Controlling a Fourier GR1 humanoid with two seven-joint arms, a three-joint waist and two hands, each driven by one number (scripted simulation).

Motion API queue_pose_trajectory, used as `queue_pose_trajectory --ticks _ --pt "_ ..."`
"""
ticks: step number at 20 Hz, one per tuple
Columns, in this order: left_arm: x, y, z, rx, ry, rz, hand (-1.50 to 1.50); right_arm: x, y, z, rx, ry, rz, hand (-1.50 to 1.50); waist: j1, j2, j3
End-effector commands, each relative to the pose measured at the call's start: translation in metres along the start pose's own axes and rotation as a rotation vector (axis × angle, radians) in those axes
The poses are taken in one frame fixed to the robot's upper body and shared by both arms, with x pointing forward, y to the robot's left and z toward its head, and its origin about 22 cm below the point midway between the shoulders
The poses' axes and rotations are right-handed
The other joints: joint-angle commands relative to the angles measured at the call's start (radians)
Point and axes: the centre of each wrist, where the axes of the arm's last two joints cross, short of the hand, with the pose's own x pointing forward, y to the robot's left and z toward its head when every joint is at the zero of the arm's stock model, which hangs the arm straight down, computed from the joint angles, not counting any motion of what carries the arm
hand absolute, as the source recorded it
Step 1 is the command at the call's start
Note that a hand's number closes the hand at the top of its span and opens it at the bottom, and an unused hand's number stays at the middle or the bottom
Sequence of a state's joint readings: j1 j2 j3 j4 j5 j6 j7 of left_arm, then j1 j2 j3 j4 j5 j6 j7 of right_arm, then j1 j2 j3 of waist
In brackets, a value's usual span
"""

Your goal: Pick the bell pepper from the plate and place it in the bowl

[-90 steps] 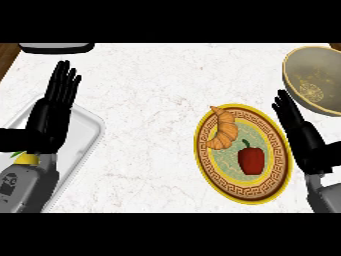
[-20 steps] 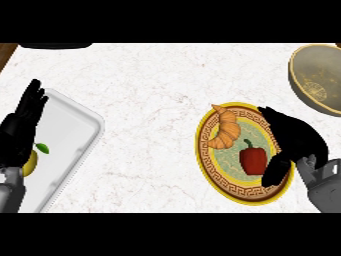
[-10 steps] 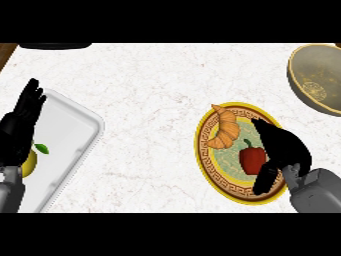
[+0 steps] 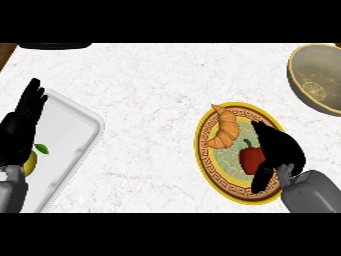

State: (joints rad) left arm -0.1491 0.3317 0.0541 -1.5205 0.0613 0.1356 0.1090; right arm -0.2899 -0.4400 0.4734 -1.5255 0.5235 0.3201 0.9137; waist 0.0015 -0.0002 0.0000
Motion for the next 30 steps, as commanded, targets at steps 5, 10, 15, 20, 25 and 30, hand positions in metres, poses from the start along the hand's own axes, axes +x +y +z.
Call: queue_pose_trajectory --ticks 5,10,15,20,25,30 --pt "0.006 -0.006 -0.006 -0.02 -0.008 -0.004 0.0 0.002 0.008 -0.035 0.078 -0.075 0.002 1.5 0.005 0.002 0.0" --pt "-0.001 -0.011 -0.012 -0.002 -0.013 -0.019 0.0 0.012 -0.002 -0.027 0.034 -0.087 -0.036 1.5 -0.002 0.001 0.0" --pt "0.005 -0.014 0.004 -0.019 -0.013 -0.01 0.0 -0.005 0.017 -0.042 -0.056 -0.072 -0.003 1.5 0.001 0.0 0.0" --pt "0.002 0.001 -0.002 -0.013 0.001 0.01 0.0 0.015 -0.035 -0.073 -0.148 -0.159 -0.025 1.5 0.021 0.006 0.001" --pt "0.01 -0.004 -0.003 -0.004 -0.021 -0.003 0.0 0.049 -0.061 -0.074 -0.244 -0.234 -0.012 1.5 0.011 0.002 0.0" --pt "0.004 0.006 -0.01 0.001 0.011 0.001 0.0 0.05 -0.096 -0.038 -0.449 -0.235 -0.002 1.5 -0.013 -0.005 -0.001"
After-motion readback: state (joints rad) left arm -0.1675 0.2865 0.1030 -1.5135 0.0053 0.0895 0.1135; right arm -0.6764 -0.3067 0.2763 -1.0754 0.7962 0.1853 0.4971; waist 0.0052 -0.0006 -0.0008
